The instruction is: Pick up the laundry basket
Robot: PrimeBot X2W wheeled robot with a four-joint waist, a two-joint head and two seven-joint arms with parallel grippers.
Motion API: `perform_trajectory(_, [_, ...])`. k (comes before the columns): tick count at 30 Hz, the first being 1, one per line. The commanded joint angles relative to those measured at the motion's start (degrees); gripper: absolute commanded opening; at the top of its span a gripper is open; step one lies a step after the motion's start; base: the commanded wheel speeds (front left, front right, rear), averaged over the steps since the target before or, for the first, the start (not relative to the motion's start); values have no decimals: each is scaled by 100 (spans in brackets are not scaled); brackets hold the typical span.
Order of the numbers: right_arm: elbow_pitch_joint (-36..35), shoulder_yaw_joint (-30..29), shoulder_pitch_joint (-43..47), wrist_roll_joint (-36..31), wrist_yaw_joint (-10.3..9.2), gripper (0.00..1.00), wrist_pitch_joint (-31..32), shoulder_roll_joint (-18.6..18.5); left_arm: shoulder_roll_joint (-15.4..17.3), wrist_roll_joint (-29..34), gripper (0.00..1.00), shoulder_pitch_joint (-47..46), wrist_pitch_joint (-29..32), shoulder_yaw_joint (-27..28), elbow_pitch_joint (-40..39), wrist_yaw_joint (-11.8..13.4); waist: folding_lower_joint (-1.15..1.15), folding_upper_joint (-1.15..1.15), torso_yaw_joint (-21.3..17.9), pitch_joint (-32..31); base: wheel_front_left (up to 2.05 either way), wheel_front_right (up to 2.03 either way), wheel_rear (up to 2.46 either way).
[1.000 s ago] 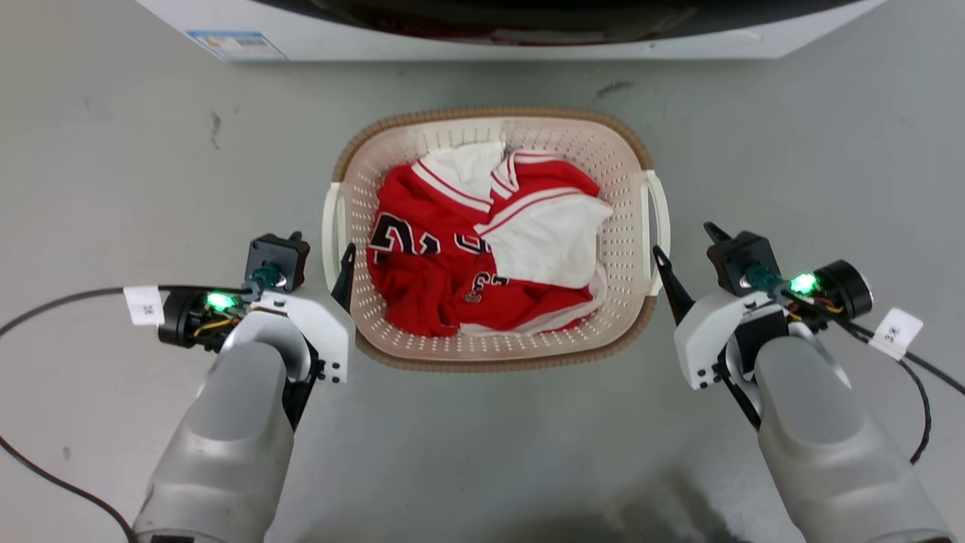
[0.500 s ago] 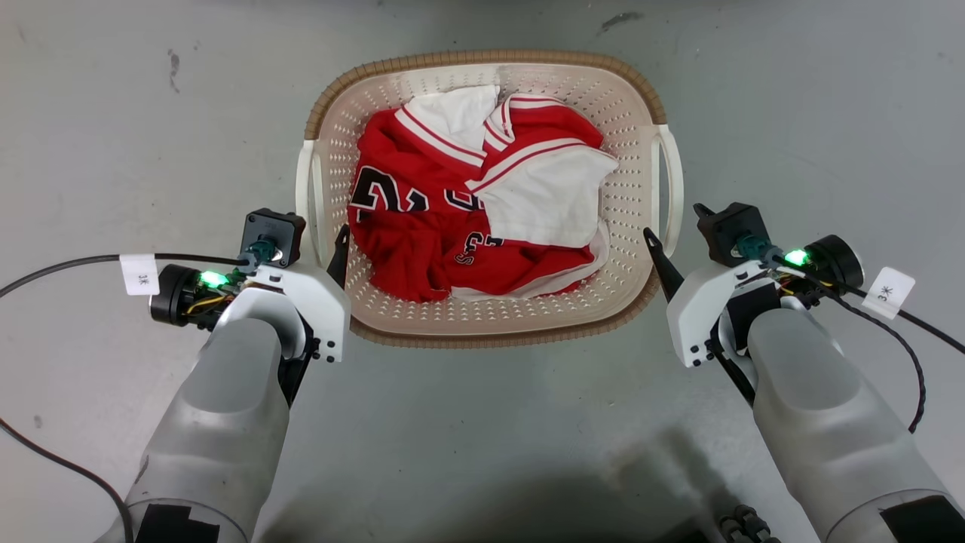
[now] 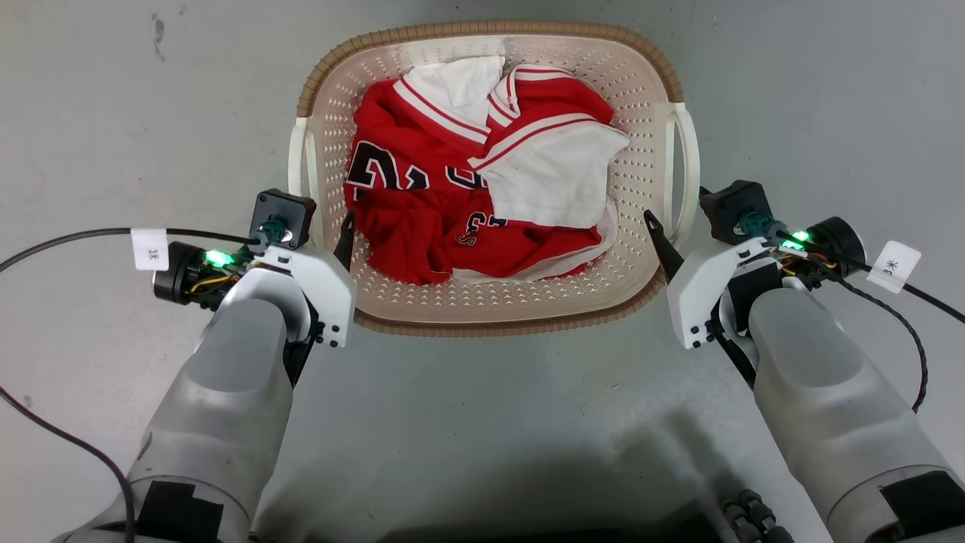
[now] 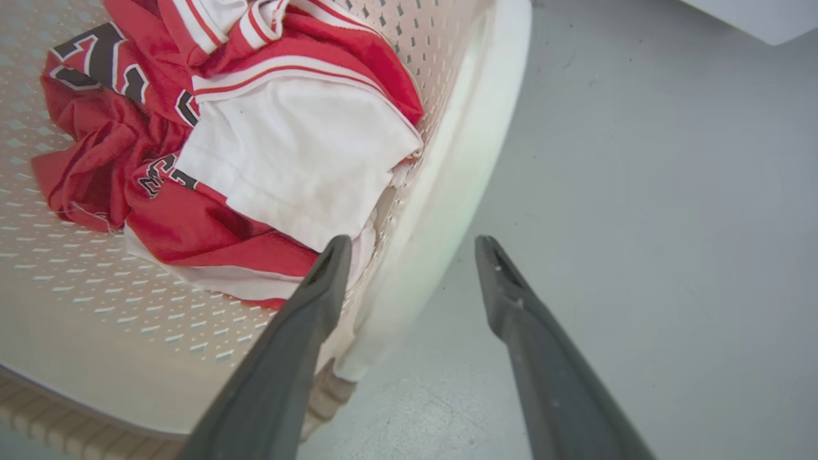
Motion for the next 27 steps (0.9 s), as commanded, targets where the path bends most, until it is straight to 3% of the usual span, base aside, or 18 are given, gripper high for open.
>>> perform_trajectory(1, [50,39,-96,68,-6,100,-13,2,-29,14,100,-96,-15,-17,47,7,0,0,11,29,0,0,0])
perform_trajectory(2, [67,57,-117,94,-6,71,-13,2,-37,11,100,-106,-16,-40,95,4,0,0,14,37,0,0,0])
perform_trajectory(3, [73,65,-141,105,-6,19,-13,0,-41,-7,55,-120,-15,-48,135,1,0,0,14,45,0,0,0])
perform_trajectory(4, [69,80,-156,119,-6,0,-13,-1,-43,-20,27,-153,-15,-58,159,-2,0,0,15,50,0,0,0])
perform_trajectory(5, [87,107,-152,137,-6,0,-13,1,-45,-23,0,-182,-16,-73,161,-3,0,0,18,52,0,0,0])
perform_trajectory(16, [243,196,1,260,-5,0,-14,-37,-111,-124,0,-14,-18,-198,289,-28,0,0,51,-293,0,0,0])
perform_trajectory(27, [470,217,328,181,-5,0,48,-36,-201,-294,0,387,3,-371,442,-51,0,0,124,-1215,0,0,0])
